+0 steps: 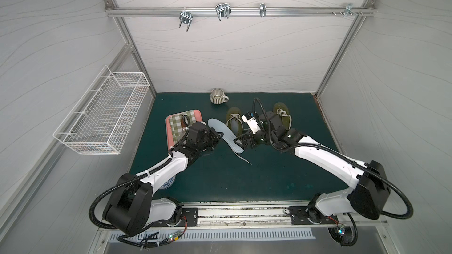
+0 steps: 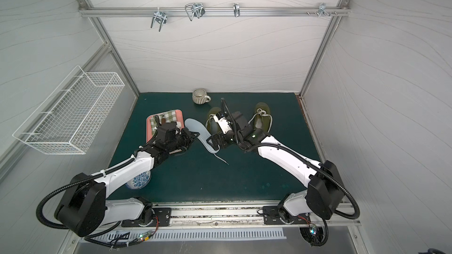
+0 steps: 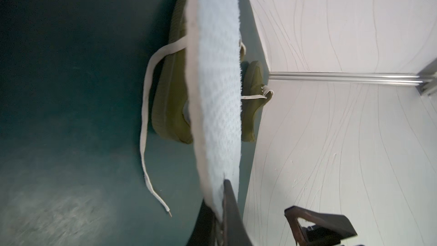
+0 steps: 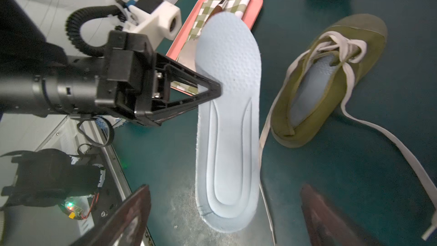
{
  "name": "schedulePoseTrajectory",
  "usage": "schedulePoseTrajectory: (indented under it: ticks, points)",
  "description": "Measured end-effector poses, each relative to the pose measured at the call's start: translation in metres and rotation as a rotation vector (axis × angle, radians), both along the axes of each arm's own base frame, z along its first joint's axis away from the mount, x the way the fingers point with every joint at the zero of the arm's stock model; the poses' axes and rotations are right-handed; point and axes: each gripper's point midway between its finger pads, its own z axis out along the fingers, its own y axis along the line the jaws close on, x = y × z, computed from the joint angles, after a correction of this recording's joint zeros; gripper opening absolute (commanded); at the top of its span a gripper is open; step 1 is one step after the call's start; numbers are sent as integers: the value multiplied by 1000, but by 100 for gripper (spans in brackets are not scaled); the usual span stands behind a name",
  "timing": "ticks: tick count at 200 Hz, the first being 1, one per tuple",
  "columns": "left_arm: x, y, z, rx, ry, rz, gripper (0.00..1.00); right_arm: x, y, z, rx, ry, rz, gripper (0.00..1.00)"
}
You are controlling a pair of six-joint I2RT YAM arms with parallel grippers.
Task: Insert the insole into the shoe
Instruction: Pick up the insole from the center of the board.
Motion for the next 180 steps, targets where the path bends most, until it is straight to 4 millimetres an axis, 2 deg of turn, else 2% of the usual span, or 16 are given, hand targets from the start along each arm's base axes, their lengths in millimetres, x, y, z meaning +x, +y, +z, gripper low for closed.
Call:
schedulePoseTrajectory:
  ticks: [18, 56, 105, 180]
  points:
    - [-2, 0, -5, -20, 33, 11, 0, 2, 9, -5, -12, -25, 19, 99]
    - [0, -6, -4, -64, 45, 9, 0, 18, 25, -21, -53, -24, 27, 99]
    - [2, -9, -1, -92, 41, 4, 0, 29, 39, -40, -84, 4, 33, 99]
    - [2, -11, -7, -120, 57, 1, 0, 27, 41, -55, -109, 29, 41, 99]
